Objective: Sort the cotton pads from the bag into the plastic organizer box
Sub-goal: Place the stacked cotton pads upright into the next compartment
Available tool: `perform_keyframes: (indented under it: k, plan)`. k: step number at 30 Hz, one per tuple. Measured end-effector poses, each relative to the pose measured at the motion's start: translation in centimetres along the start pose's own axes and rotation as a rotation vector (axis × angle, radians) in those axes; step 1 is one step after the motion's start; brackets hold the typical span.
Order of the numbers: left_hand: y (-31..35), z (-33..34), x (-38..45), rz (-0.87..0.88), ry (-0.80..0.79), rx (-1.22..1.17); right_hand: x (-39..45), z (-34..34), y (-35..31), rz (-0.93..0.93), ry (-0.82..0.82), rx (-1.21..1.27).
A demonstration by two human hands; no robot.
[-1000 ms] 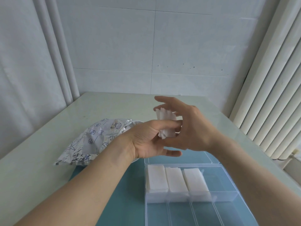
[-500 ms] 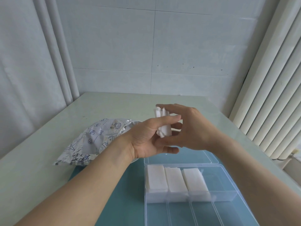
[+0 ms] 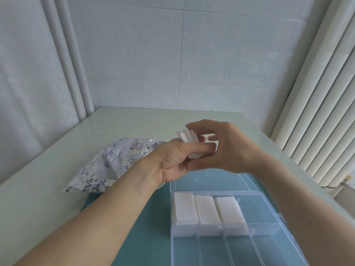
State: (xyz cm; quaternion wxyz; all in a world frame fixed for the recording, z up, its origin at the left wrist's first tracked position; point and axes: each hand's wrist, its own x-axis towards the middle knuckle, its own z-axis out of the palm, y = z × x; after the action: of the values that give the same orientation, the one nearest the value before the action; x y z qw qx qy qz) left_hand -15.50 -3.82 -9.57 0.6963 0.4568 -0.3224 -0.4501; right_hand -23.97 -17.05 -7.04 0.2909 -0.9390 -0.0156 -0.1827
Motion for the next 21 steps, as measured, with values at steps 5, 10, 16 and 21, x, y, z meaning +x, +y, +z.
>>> perform_keyframes:
  k: [5, 10, 16, 21]
  plan:
    - [0.42, 0.26, -0.33, 0.003, -0.029, -0.061, 0.11, 0.16, -0.01, -0.008, 0.077, -0.003]
    - [0.55, 0.14, -0.66, -0.103, 0.047, 0.109, -0.06, -0.2, 0.14, -0.027, 0.043, -0.012]
    - [0.6, 0.14, -0.53, -0.123, 0.029, 0.046, -0.11, 0.11, -0.12, -0.06, 0.13, -0.116]
    - [0.51, -0.23, -0.19, -0.088, 0.207, -0.01, -0.26, -0.7, -0.37, -0.007, 0.092, -0.064]
